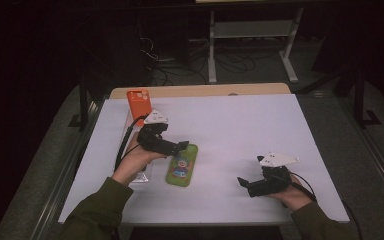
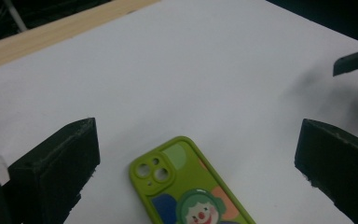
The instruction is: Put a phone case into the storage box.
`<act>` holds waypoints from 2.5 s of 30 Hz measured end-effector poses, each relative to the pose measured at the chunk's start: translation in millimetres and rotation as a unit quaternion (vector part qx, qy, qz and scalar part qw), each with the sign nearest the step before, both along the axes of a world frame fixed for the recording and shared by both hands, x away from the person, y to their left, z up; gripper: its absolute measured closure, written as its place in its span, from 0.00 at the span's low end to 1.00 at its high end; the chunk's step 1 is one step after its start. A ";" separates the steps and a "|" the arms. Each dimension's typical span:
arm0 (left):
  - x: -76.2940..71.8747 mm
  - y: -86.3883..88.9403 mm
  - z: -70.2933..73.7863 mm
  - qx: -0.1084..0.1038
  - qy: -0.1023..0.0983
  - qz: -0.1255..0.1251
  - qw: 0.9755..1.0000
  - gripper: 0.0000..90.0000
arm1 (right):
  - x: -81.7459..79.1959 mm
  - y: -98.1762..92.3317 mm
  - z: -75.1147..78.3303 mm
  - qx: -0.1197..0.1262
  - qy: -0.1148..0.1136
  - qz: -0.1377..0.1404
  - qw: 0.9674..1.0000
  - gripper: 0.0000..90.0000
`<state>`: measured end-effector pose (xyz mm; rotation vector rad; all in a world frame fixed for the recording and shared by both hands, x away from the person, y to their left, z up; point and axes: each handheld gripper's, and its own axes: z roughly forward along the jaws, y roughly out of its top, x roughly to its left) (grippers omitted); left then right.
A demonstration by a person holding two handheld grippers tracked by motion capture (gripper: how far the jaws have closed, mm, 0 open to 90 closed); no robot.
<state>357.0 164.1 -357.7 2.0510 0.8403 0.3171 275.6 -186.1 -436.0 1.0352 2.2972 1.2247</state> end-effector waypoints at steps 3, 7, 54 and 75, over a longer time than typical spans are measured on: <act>-4.0 -3.5 -5.2 0.006 -0.001 -0.004 1.000 0.00 | 0.1 -0.1 -0.1 0.000 0.001 0.000 1.000 0.00; -10.5 -5.1 -10.9 0.013 0.002 -0.011 1.000 0.04 | 0.1 -0.2 0.0 -0.001 0.001 0.001 1.000 0.00; -29.0 36.0 -19.1 -0.030 0.006 -0.052 0.998 0.00 | 59.2 130.9 16.5 -0.002 0.086 0.146 0.985 0.98; -22.5 56.7 -12.4 -0.039 -0.005 -0.033 0.999 0.00 | 86.1 213.1 8.3 -0.019 0.107 0.205 0.973 0.98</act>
